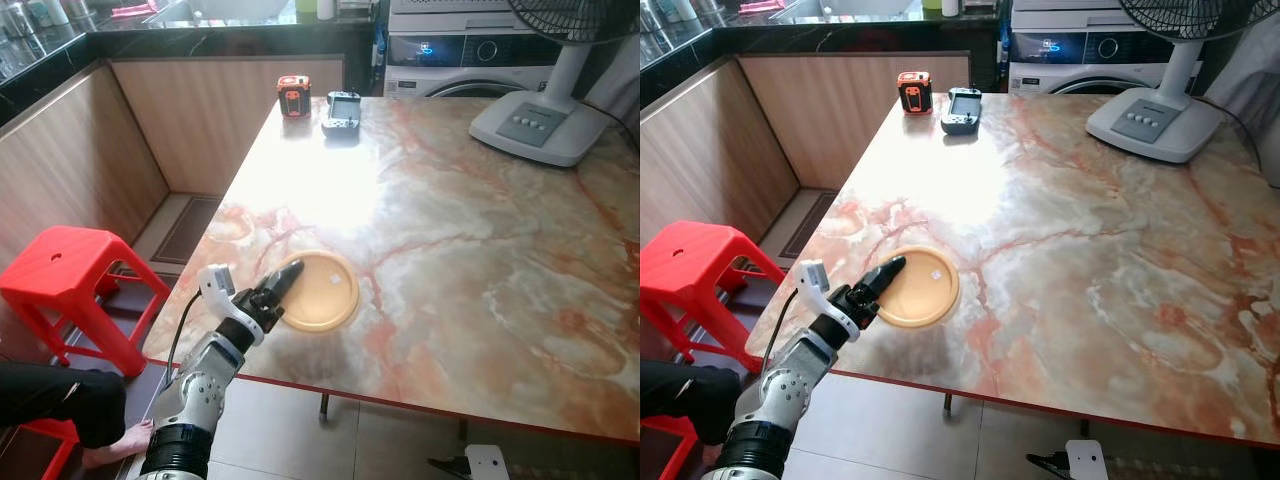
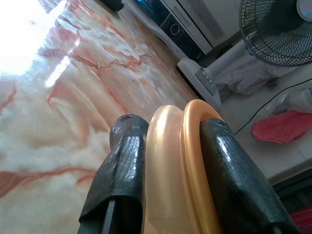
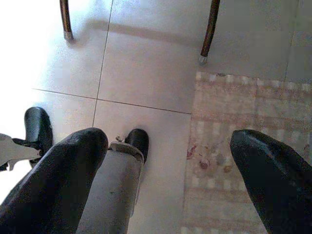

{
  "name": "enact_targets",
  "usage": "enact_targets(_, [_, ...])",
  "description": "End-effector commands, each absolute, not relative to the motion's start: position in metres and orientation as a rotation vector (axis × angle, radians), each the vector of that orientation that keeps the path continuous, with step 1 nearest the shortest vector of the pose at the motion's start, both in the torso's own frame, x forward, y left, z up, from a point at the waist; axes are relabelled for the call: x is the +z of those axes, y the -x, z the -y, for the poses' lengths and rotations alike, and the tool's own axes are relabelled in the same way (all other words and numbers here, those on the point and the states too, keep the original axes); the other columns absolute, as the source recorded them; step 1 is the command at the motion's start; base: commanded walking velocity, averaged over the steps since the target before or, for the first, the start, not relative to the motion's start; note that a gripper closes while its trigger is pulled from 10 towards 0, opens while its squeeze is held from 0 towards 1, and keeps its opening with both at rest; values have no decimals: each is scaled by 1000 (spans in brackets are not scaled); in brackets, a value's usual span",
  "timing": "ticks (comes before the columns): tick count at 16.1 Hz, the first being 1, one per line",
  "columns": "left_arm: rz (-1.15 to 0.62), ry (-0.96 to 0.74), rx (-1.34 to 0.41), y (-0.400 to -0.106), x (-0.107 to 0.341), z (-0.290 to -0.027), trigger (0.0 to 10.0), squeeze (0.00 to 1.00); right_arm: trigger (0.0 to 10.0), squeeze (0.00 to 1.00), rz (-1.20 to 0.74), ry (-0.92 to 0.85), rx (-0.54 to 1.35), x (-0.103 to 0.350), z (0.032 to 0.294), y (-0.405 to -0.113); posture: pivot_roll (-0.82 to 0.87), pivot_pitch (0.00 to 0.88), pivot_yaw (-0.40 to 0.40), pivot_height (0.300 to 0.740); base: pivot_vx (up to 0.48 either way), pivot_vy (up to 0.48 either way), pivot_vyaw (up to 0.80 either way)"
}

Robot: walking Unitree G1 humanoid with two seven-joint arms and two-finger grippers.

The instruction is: Restocking fridge

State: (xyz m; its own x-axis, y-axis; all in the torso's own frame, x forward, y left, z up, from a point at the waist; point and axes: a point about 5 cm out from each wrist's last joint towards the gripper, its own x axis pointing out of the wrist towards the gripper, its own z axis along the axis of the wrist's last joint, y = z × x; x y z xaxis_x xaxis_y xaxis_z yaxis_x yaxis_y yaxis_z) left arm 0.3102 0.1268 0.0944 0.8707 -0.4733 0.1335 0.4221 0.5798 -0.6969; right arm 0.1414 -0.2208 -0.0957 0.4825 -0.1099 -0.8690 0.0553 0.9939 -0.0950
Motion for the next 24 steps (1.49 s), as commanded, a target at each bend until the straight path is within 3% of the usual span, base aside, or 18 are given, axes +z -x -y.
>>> enact_targets(1, [-22, 803, -531, -312, 106, -131, 0, 0, 10000, 0, -1071, 49, -101, -98, 217, -137, -39, 0, 94, 740, 0, 0, 0])
enact_targets(7, [32, 935, -569, -312, 124, -130, 0, 0, 10000, 0, -1076, 51, -105, -99, 216, -134, -27, 0, 97, 740, 0, 0, 0])
enact_targets(8, [29, 964, -592, -311, 127, -126, 2078, 0, 10000, 0, -1077, 51, -106, -99, 217, -133, -21, 0, 92, 740, 0, 0, 0])
enact_targets(9, [19, 969, -612, -309, 128, -121, 10000, 0, 10000, 0, -1079, 52, -107, -99, 217, -133, -16, 0, 89, 740, 0, 0, 0])
enact_targets(11, [2, 919, -568, -304, 126, -112, 10000, 0, 10000, 0, -1081, 42, -123, -100, 218, -131, -25, 0, 92, 740, 0, 0, 0])
enact_targets(17, [72, 854, -212, -302, 120, -159, 10000, 0, 10000, 0, -1077, 12, -163, -101, 219, -124, -15, 0, 85, 740, 0, 0, 0])
enact_targets(24, [39, 834, -263, -304, 118, -141, 10000, 0, 10000, 0, -1073, -9, -207, -103, 220, -119, -47, 0, 100, 740, 0, 176, 0])
